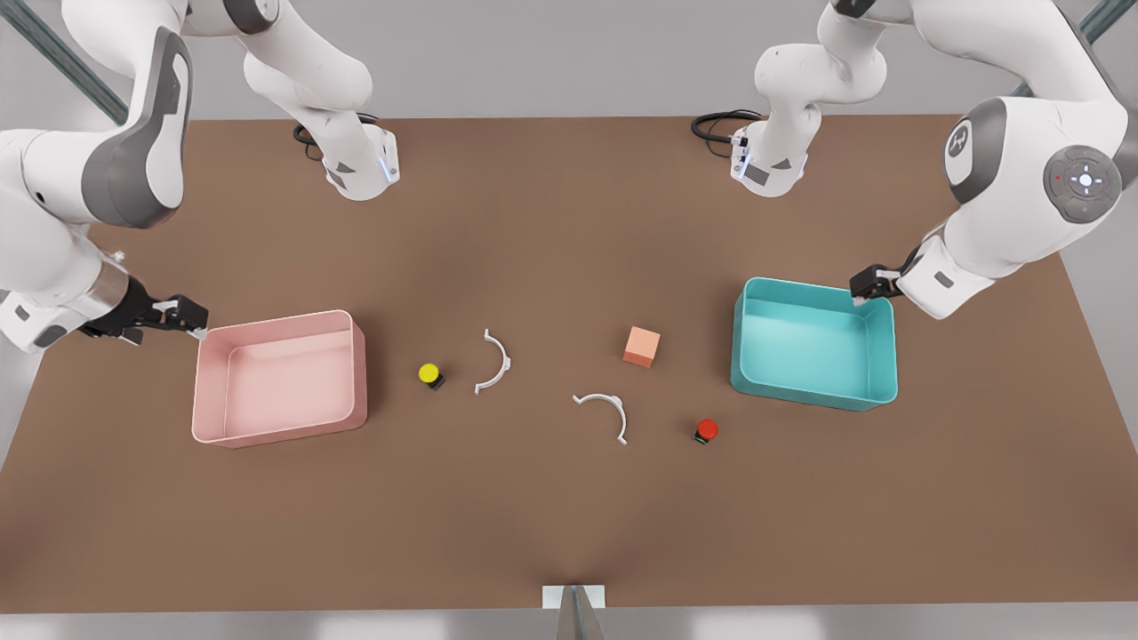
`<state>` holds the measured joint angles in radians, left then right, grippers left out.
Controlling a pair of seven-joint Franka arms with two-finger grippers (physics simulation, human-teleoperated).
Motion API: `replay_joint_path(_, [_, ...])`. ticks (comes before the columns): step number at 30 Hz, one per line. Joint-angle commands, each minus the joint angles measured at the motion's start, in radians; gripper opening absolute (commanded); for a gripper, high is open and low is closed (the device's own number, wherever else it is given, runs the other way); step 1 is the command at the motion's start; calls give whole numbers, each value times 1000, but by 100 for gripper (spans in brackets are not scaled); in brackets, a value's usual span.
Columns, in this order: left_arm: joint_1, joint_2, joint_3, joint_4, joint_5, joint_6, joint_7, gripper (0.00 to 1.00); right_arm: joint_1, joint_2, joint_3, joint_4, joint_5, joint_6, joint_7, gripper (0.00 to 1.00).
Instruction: Place the red button in the blue storage box with the left arm, and place the yellow button in the pink storage box with the right arm
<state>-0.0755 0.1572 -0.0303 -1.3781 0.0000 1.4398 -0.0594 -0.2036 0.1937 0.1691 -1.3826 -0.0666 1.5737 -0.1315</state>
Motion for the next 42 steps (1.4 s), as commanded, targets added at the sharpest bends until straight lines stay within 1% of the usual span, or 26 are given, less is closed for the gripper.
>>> replay_joint_path(1, [-7, 4, 0, 1, 3, 2, 35, 100, 1, 4, 1, -3, 1, -1, -34, 100])
replay_joint_path(2, [-30, 50, 0, 25, 2, 2, 39, 100, 6, 10, 1, -3, 1, 2, -34, 100])
replay_joint_path(3, [-76, 111, 0, 30, 5, 68, 43, 100, 38, 19, 9, -6, -1, 11, -34, 100])
replay_joint_path(6, [-167, 258, 1, 30, 5, 355, 36, 100, 148, 128, 9, -7, -2, 103, -7, 100])
replay_joint_path(8, [-219, 373, 1, 22, -2, 556, 0, 100, 230, 210, 9, -29, -2, 175, 81, 100])
replay_joint_path(9, [-227, 386, 3, 5, 3, 579, -5, 100, 247, 224, 7, -55, -1, 224, 85, 100])
replay_joint_path(11, [-233, 387, 4, -137, 38, 777, -5, 100, 288, 227, 9, -114, -1, 258, 150, 100])
replay_joint_path(12, [-230, 389, 4, -167, 38, 834, -2, 100, 309, 220, 9, -173, 1, 312, 199, 100])
replay_joint_path(13, [-228, 393, 4, -177, 38, 866, 0, 100, 316, 222, 44, -190, -2, 321, 257, 100])
replay_joint_path(14, [-228, 393, 6, -211, 38, 907, 1, 100, 317, 213, 58, -252, -2, 374, 283, 100])
replay_joint_path(17, [-230, 435, 6, -217, 38, 973, -5, 100, 317, 201, 99, -389, -4, 525, 346, 100])
replay_joint_path(21, [-228, 490, 6, -217, 34, 1016, -22, 100, 323, 243, 116, -412, -4, 641, 345, 100])
replay_joint_path(23, [-231, 518, 6, -216, 29, 1039, -34, 100, 323, 303, 128, -408, -4, 743, 343, 100])
replay_joint_path(27, [-234, 545, 4, -216, 26, 1051, -50, 100, 331, 319, 138, -415, -4, 747, 342, 100])
replay_joint_path(29, [-236, 559, 4, -216, 26, 1051, -50, 100, 316, 317, 136, -464, -5, 764, 332, 100])
replay_joint_path(30, [-236, 568, 4, -217, 26, 1051, -51, 100, 308, 312, 136, -512, -28, 816, 331, 100])
replay_joint_path(32, [-236, 579, 4, -217, 26, 1051, -51, 100, 309, 311, 138, -542, -33, 832, 331, 100])
replay_joint_path(33, [-234, 582, 4, -217, 26, 1051, -50, 100, 308, 309, 136, -576, -33, 876, 331, 100])
replay_joint_path(35, [-234, 588, 4, -216, 29, 1051, -48, 100, 309, 316, 136, -578, -33, 881, 331, 100])
replay_joint_path(37, [-234, 590, 4, -216, 31, 1051, -46, 96, 308, 326, 136, -578, -33, 881, 331, 100])
replay_joint_path(40, [-234, 601, 4, -219, 29, 1051, -46, 81, 306, 346, 133, -579, -78, 884, 331, 100])
replay_joint_path(41, [-234, 601, 4, -219, 29, 1051, -48, 77, 306, 348, 130, -602, -78, 927, 331, 100])
replay_joint_path(42, [-234, 601, 4, -223, 29, 1051, -48, 76, 306, 349, 125, -625, -79, 968, 331, 100])
